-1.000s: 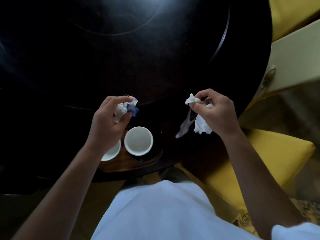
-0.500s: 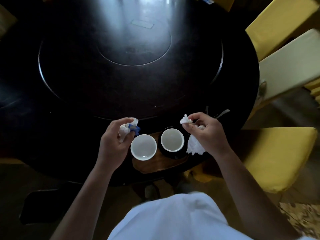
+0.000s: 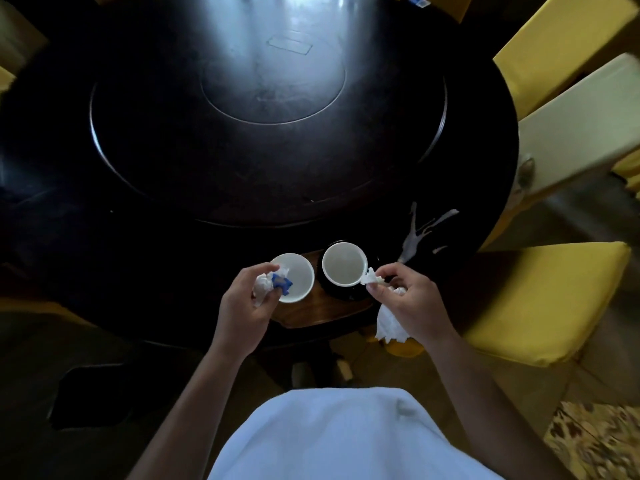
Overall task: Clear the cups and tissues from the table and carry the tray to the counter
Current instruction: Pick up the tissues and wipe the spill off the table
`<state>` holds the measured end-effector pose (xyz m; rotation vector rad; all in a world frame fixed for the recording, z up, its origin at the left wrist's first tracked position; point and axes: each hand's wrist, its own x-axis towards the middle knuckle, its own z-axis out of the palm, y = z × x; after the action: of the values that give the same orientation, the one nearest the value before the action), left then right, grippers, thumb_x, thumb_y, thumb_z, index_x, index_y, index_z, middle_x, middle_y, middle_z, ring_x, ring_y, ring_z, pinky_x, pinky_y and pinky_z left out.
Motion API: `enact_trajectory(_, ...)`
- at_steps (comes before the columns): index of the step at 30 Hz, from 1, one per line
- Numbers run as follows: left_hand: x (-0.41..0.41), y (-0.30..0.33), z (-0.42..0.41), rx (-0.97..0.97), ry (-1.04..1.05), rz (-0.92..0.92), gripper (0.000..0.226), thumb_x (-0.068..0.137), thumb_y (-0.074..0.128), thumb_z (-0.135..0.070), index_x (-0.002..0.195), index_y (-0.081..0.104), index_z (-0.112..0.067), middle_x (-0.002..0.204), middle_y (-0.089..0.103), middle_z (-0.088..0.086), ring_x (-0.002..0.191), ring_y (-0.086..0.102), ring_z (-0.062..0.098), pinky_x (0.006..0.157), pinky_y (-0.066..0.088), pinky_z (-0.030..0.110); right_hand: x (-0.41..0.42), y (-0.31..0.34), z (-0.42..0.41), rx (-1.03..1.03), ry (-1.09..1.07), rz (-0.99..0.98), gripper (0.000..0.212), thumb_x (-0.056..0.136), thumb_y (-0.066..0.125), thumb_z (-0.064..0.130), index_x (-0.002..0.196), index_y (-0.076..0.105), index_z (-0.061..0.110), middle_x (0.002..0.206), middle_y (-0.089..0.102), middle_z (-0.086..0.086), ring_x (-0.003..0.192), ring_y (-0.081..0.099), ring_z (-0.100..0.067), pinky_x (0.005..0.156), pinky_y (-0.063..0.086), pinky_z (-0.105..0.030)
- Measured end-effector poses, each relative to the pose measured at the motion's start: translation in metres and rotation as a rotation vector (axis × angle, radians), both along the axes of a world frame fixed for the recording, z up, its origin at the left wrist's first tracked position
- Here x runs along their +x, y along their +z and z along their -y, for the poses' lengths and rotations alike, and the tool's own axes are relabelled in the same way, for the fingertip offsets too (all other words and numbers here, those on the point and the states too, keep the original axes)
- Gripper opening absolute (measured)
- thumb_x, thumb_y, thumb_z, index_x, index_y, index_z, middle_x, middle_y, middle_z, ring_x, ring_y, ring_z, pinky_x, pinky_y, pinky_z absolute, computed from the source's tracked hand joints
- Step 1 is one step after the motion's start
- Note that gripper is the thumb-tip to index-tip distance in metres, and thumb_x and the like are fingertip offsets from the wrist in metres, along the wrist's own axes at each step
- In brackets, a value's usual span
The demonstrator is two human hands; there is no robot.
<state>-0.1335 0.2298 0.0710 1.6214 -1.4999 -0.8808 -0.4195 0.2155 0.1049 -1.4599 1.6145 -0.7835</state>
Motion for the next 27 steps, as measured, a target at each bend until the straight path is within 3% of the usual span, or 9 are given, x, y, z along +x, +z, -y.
enact_trajectory(4,-0.012,-0.006,-0.018,0.018,0.016,0.033,0.041,0.092,0.074,-0.009,0.123,0.063,-0.033,0.113,0.065,-0.011,0.099,0.067,0.009,0.078,0.055,0.023,-0.012,-0.018,-0.011,0.036,0.007,0.02,0.014,0.087,0.077,0.029,0.096,0.071,0.02,0.075,0.068,0.005,0.067,0.063,-0.003,0.056,0.046,-0.013)
enact_trajectory(10,-0.023,-0.022,-0.042,0.066,0.081,0.07,0.037,0.092,0.073,-0.01,0.127,0.064,-0.02,0.112,0.068,-0.001,0.098,0.068,0.018,0.08,0.059,0.031,-0.021,-0.042,-0.017,0.086,0.079,0.001,0.013,0.089,0.074,0.028,0.096,0.07,0.018,0.078,0.068,0.003,0.071,0.062,-0.002,0.057,0.045,-0.01)
enact_trajectory(14,-0.026,-0.031,-0.055,0.133,0.149,0.083,0.035,0.092,0.073,-0.013,0.126,0.066,-0.016,0.107,0.066,-0.007,0.092,0.067,0.013,0.077,0.057,0.027,-0.015,-0.056,-0.015,0.112,0.16,-0.047,0.013,0.09,0.073,0.028,0.097,0.07,0.018,0.083,0.069,0.008,0.076,0.064,-0.002,0.064,0.048,-0.011)
enact_trajectory(19,-0.027,-0.051,-0.059,0.218,0.215,0.088,0.033,0.091,0.074,-0.013,0.123,0.066,-0.018,0.105,0.065,-0.008,0.093,0.065,0.006,0.076,0.052,0.016,0.001,-0.076,-0.009,0.111,0.213,-0.135,0.012,0.089,0.072,0.031,0.095,0.068,0.022,0.078,0.067,0.012,0.075,0.065,-0.004,0.065,0.055,-0.028)
enact_trajectory(22,-0.022,-0.068,-0.059,0.295,0.235,0.083,0.034,0.092,0.074,-0.018,0.124,0.064,-0.025,0.105,0.063,-0.013,0.095,0.064,0.005,0.079,0.056,0.019,0.018,-0.087,-0.005,0.132,0.229,-0.168,0.012,0.089,0.07,0.034,0.095,0.069,0.024,0.078,0.067,0.012,0.074,0.065,-0.006,0.064,0.056,-0.033)
enact_trajectory(27,-0.013,-0.085,-0.052,0.378,0.186,0.081,0.039,0.093,0.074,-0.019,0.128,0.062,-0.027,0.11,0.062,-0.012,0.097,0.063,0.003,0.08,0.054,0.016,0.053,-0.1,0.004,0.096,0.223,-0.276,0.014,0.091,0.067,0.035,0.1,0.069,0.025,0.081,0.07,0.007,0.071,0.064,-0.012,0.053,0.046,-0.022)
